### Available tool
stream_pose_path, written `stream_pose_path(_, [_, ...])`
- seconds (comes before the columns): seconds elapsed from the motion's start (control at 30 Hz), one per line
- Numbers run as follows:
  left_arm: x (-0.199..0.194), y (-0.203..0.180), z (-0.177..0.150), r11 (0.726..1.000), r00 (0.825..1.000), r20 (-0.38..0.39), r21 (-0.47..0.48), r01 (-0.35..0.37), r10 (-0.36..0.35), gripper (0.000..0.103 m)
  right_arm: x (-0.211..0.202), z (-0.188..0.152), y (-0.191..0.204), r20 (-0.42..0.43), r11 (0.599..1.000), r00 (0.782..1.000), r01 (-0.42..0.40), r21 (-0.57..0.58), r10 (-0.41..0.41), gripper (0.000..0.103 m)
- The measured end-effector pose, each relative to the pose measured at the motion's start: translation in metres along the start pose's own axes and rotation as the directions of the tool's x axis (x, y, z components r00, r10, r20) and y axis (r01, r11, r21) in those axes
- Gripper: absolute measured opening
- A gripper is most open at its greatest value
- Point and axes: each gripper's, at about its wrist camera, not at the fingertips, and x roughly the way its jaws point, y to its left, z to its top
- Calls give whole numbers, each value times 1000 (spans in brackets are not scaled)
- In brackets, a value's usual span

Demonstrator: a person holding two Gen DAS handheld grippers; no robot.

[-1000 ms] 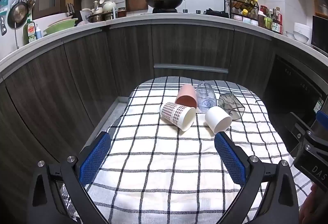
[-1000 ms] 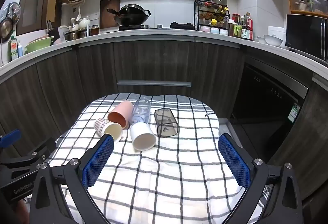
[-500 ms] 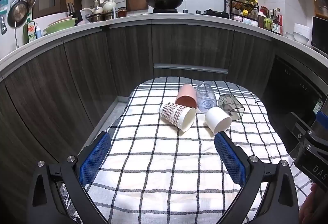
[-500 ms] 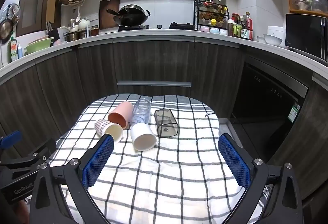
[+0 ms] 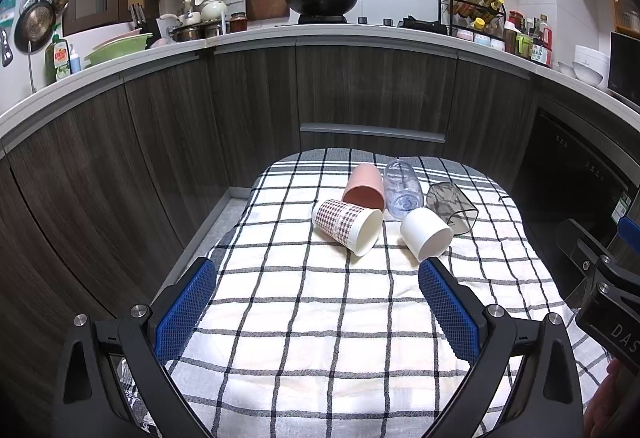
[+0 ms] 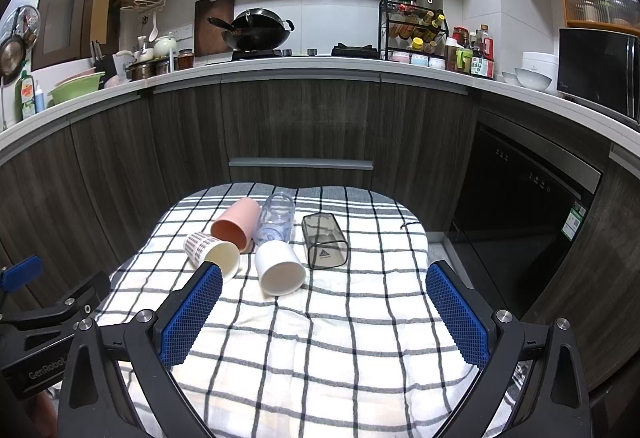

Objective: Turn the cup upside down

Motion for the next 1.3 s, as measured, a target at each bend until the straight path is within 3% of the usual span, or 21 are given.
stream_pose_path(1.3, [7, -3, -6, 1000, 1000, -23, -10, 2, -3, 103, 1, 1, 5, -8, 1000, 1000, -1, -9, 1, 102])
